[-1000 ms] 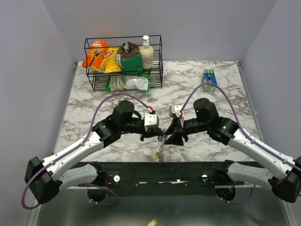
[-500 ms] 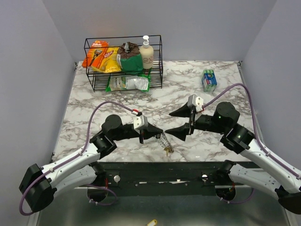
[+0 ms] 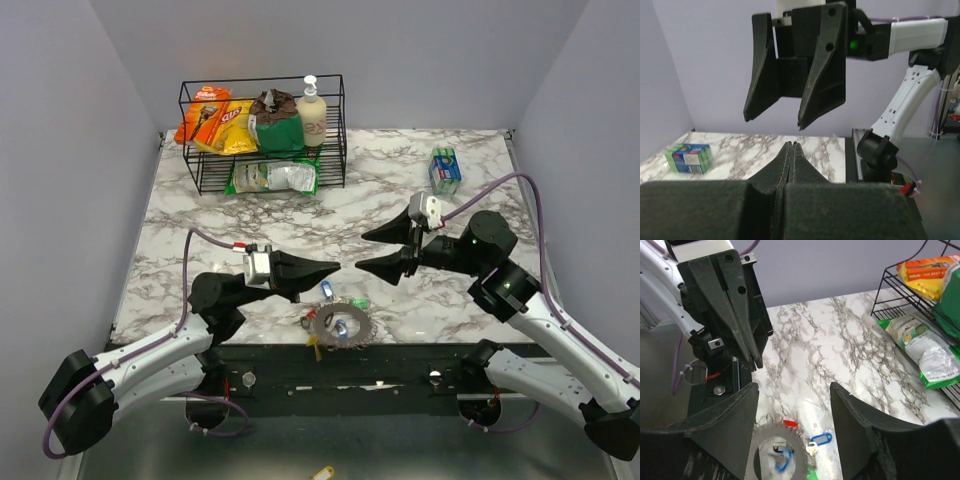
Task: Put the keys on the keyring
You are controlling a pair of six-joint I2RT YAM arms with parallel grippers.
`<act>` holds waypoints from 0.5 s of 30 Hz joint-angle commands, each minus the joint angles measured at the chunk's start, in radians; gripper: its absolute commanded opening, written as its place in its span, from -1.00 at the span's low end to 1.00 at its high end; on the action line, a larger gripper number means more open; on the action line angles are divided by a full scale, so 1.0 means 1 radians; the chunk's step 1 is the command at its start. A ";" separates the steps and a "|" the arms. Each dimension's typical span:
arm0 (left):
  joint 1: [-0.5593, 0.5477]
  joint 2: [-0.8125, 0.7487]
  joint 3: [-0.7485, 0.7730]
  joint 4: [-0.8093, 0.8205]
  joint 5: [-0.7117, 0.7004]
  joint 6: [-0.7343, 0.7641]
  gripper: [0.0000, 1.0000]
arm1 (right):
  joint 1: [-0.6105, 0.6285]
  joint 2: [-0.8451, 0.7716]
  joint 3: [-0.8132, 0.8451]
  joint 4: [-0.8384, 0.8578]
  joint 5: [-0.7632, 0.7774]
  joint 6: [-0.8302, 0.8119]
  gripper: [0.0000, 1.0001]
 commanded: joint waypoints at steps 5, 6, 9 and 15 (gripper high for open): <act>0.000 -0.039 -0.005 -0.058 -0.050 0.015 -1.00 | -0.016 0.047 -0.066 0.104 -0.099 0.004 0.32; 0.000 -0.048 -0.013 -0.110 -0.090 0.024 -1.00 | -0.016 0.051 -0.075 0.106 -0.085 0.004 0.32; 0.003 -0.099 -0.040 -0.218 -0.172 0.050 -1.00 | -0.017 0.054 -0.103 0.115 -0.067 0.004 0.38; 0.014 -0.174 -0.090 -0.351 -0.303 0.053 -1.00 | -0.017 0.077 -0.150 0.118 -0.007 0.050 0.52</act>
